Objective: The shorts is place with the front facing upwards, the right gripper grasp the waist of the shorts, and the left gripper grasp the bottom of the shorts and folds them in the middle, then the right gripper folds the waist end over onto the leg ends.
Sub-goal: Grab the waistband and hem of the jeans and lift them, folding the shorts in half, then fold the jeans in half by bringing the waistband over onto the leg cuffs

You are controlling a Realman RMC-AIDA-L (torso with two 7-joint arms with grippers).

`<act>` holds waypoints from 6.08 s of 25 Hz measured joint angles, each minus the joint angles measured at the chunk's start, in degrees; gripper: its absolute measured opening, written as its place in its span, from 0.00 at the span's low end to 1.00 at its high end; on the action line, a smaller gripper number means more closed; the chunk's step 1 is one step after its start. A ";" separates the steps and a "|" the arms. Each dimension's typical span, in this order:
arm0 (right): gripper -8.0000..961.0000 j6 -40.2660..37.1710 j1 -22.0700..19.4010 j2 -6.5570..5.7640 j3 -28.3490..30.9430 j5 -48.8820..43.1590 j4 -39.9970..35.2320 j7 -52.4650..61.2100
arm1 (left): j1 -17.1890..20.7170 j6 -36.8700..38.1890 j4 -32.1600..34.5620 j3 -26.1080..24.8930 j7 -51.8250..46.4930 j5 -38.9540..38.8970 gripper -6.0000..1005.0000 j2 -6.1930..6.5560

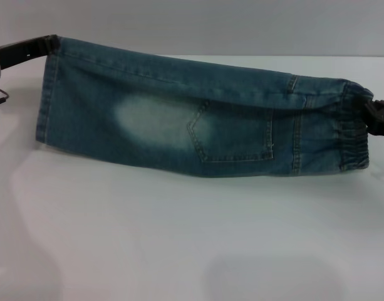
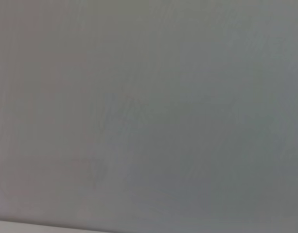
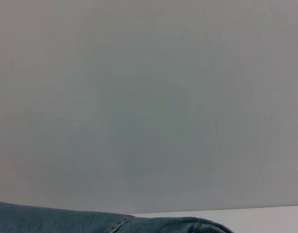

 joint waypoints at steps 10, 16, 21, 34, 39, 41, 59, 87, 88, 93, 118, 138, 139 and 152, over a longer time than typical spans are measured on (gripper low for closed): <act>0.01 2.73 1.04 0.05 0.06 1.28 1.60 -2.41 | -0.56 -2.94 -0.73 2.05 0.69 -0.06 0.12 -0.17; 0.01 2.97 1.44 0.05 -0.05 1.42 2.13 -2.83 | -0.50 -5.09 -1.94 2.24 3.16 -1.88 0.12 -0.17; 0.01 3.04 1.86 0.03 -0.38 1.46 2.32 -2.91 | -0.41 -8.10 -2.50 2.37 4.09 -2.30 0.13 -0.23; 0.09 4.81 2.27 0.01 -0.50 1.47 3.17 -2.93 | 0.56 -8.27 -3.15 2.94 6.38 -6.58 0.56 -0.21; 0.12 8.60 2.61 -0.05 0.03 1.47 3.92 -2.62 | 0.68 -7.70 -3.16 2.98 6.39 -6.65 0.73 -0.21; 0.17 9.33 2.60 -0.05 0.04 1.47 3.90 -2.60 | 0.72 -7.21 -3.16 2.98 6.84 -6.67 0.78 -0.21; 0.65 -6.60 -0.46 -0.03 -1.41 4.88 0.85 -2.92 | 2.07 -3.93 -3.08 3.15 10.22 -10.08 0.84 -0.21; 0.66 15.47 3.81 0.12 -3.58 8.32 8.68 -9.67 | 5.38 6.46 -6.05 3.16 23.34 -22.40 0.84 -0.21; 0.66 15.47 3.67 0.11 -3.57 8.66 8.58 -9.67 | 5.38 6.46 -6.05 3.16 23.34 -22.40 0.84 -0.21; 0.66 10.83 1.93 -0.12 -4.10 9.44 7.11 -9.46 | 5.68 7.04 -6.14 3.16 24.09 -22.41 0.84 -0.21; 0.66 -17.64 10.96 -11.55 -9.46 -40.02 -20.93 50.46 | 7.97 19.26 -11.79 3.09 40.57 -28.95 0.84 -0.37; 0.67 -11.24 17.10 -8.50 -22.24 -53.69 -20.18 57.01 | 9.16 19.76 -12.72 2.76 41.28 -29.87 0.84 -0.31; 0.67 -10.75 17.10 -8.26 -22.26 -53.71 -20.16 57.00 | 9.16 19.76 -12.72 2.76 41.28 -29.87 0.84 -0.31; 0.67 -7.88 16.74 -6.26 -22.19 -47.25 -20.17 54.41 | 8.98 19.06 -13.15 2.75 42.66 -29.88 0.84 -0.29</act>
